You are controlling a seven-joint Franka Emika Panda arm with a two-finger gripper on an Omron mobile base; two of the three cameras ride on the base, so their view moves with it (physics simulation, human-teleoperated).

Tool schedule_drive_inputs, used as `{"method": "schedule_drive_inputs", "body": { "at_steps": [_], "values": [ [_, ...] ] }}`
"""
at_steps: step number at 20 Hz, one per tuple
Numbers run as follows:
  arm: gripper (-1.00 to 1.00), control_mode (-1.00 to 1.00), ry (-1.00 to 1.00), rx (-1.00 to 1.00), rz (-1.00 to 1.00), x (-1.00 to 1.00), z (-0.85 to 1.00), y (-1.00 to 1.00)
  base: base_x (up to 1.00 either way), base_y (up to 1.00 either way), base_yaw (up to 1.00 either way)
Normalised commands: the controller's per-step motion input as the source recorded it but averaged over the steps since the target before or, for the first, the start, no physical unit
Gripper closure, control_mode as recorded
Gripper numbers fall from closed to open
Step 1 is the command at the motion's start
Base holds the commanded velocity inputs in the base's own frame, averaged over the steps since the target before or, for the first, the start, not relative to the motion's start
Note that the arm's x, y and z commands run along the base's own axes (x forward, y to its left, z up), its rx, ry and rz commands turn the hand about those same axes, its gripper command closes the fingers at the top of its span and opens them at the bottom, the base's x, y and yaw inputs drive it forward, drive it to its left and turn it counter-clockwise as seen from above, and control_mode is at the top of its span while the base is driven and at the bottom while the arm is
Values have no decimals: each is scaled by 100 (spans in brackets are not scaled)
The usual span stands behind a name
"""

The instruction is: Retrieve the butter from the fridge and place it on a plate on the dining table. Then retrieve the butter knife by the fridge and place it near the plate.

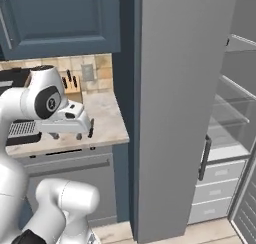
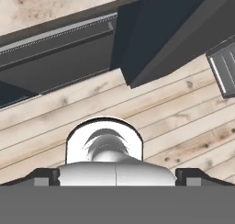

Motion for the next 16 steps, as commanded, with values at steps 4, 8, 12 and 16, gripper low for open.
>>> {"method": "schedule_drive_inputs", "body": {
  "at_steps": [4, 8, 12, 16],
  "values": [
    [-100, 100, 0, 0, 0, 0, 0, 0, 58, 5, 9],
    [-100, 100, 0, 0, 0, 0, 0, 0, 42, 32, 1],
    [-100, 100, 0, 0, 0, 0, 0, 0, 39, 7, 0],
    [-100, 100, 0, 0, 0, 0, 0, 0, 59, 14, 0]
  ]
}}
